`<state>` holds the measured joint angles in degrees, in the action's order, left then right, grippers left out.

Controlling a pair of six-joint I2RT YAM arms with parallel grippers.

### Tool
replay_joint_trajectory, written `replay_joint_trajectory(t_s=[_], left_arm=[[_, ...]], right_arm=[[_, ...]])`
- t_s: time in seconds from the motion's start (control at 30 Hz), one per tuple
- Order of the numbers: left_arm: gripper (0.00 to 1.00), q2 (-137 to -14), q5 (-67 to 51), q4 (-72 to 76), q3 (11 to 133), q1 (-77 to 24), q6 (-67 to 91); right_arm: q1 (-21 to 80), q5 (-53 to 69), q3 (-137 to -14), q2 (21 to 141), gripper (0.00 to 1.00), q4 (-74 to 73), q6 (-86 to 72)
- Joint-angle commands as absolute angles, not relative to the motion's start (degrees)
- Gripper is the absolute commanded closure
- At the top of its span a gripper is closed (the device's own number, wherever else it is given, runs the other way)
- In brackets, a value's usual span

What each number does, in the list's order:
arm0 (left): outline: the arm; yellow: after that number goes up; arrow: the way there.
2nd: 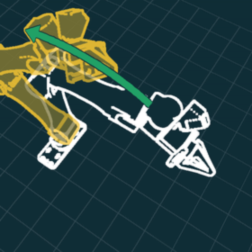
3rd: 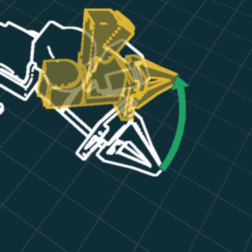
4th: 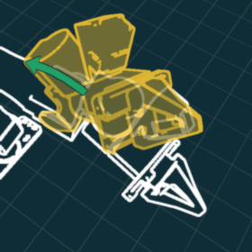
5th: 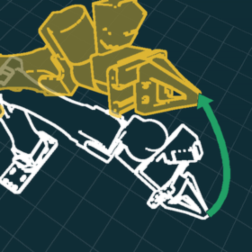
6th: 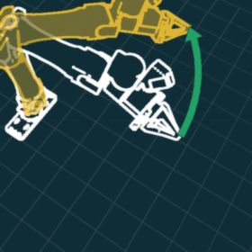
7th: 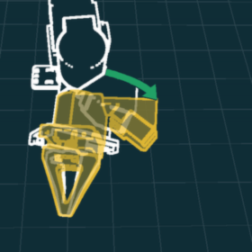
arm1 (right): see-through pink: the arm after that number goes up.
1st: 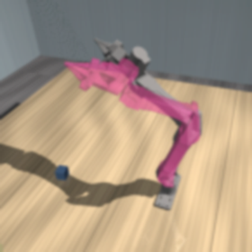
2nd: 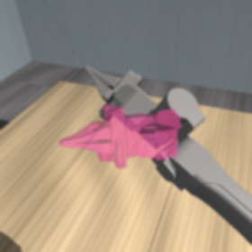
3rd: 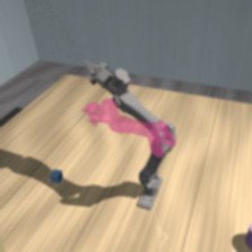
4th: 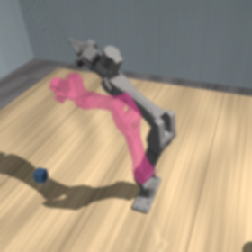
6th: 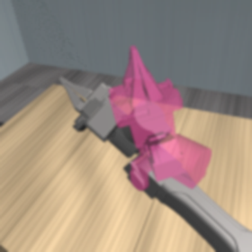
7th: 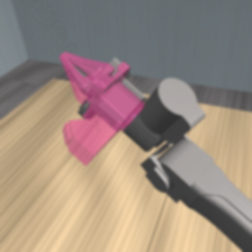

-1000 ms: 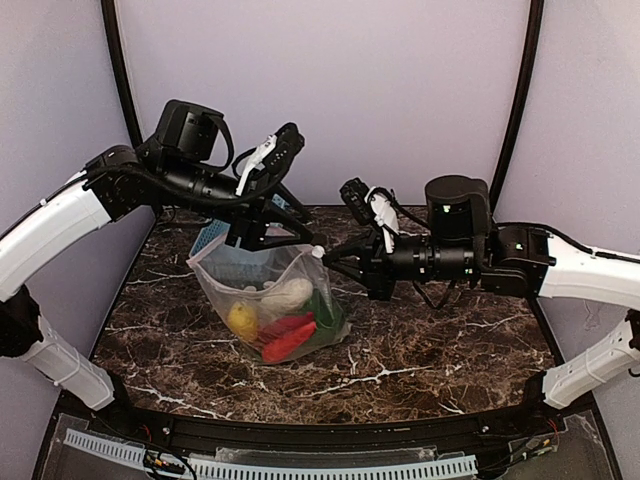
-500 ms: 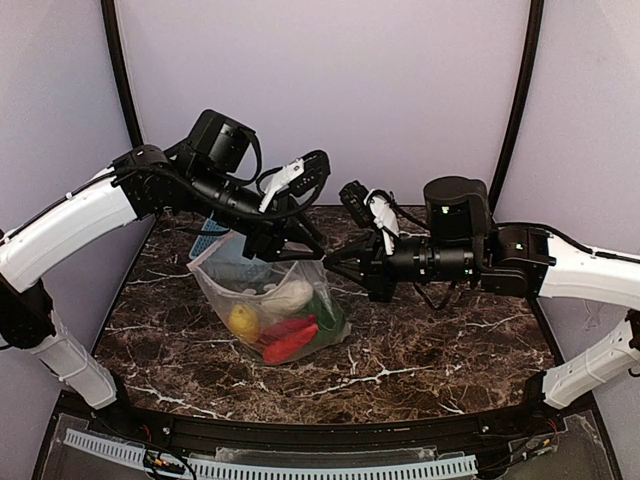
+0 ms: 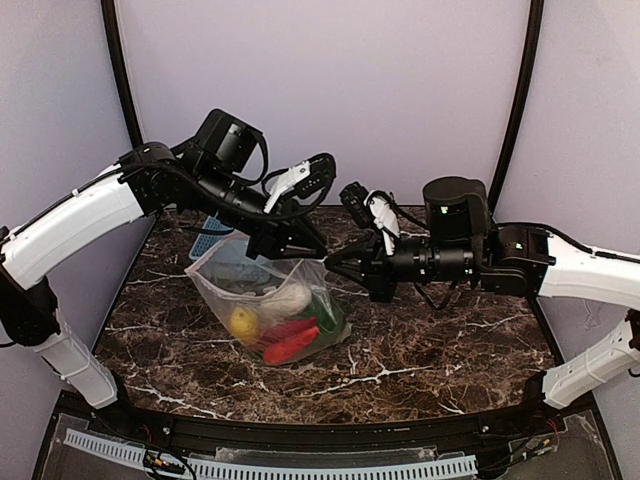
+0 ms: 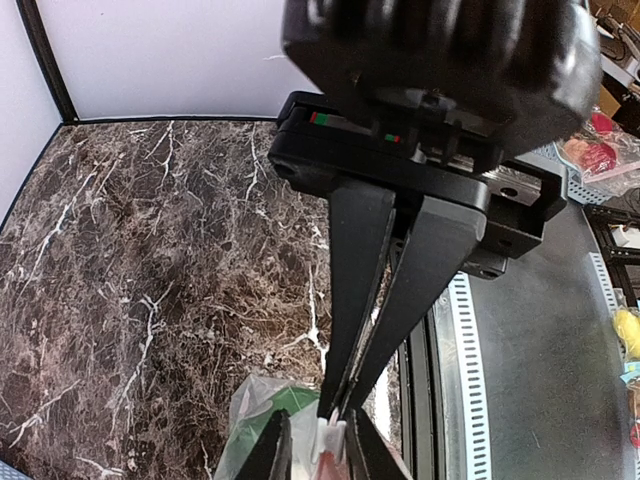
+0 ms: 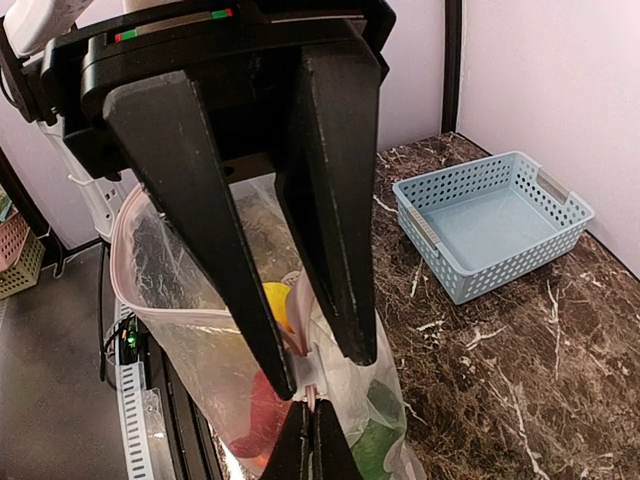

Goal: Place the food in the zip-top bag and seal the zipper
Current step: Hold the zipper food storage bag at the center of the board, then zip the zipper of the food storage bag.

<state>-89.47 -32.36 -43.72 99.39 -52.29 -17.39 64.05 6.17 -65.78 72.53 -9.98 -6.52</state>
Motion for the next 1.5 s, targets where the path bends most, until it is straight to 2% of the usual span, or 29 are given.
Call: replay_joint_trajectory(t_s=[0.0,0.3,0.43,0.57,0.93,1.47], left_arm=[[0.8,-90.18,-33.69,-47.99,100.47,-52.69,-18.01],[0.8,-90.68,-32.92,-48.97,100.46,-52.82,-18.23],[0.92,-90.8,-32.91,-49.29,100.45,-52.81,-18.08],[0.99,-90.88,-33.48,-49.65,100.55,-52.78,-17.79],[0.99,-89.74,-31.78,-50.73,100.31,-52.78,-17.86],[0.99,-88.87,-27.24,-52.64,100.88,-52.8,-19.1]], right_arm=[[63.37,5.01,-66.31,71.62,1.0,-8.15,-6.83],[63.35,5.22,-66.27,71.84,1.0,-7.91,-6.94],[63.36,4.59,-66.15,71.66,1.0,-7.72,-7.03],[63.28,3.05,-65.71,71.09,1.0,-7.4,-7.28],[63.28,-3.86,-63.21,68.12,1.0,-5.94,-7.83],[63.28,-7.78,-61.58,66.29,1.0,-6.37,-7.56]])
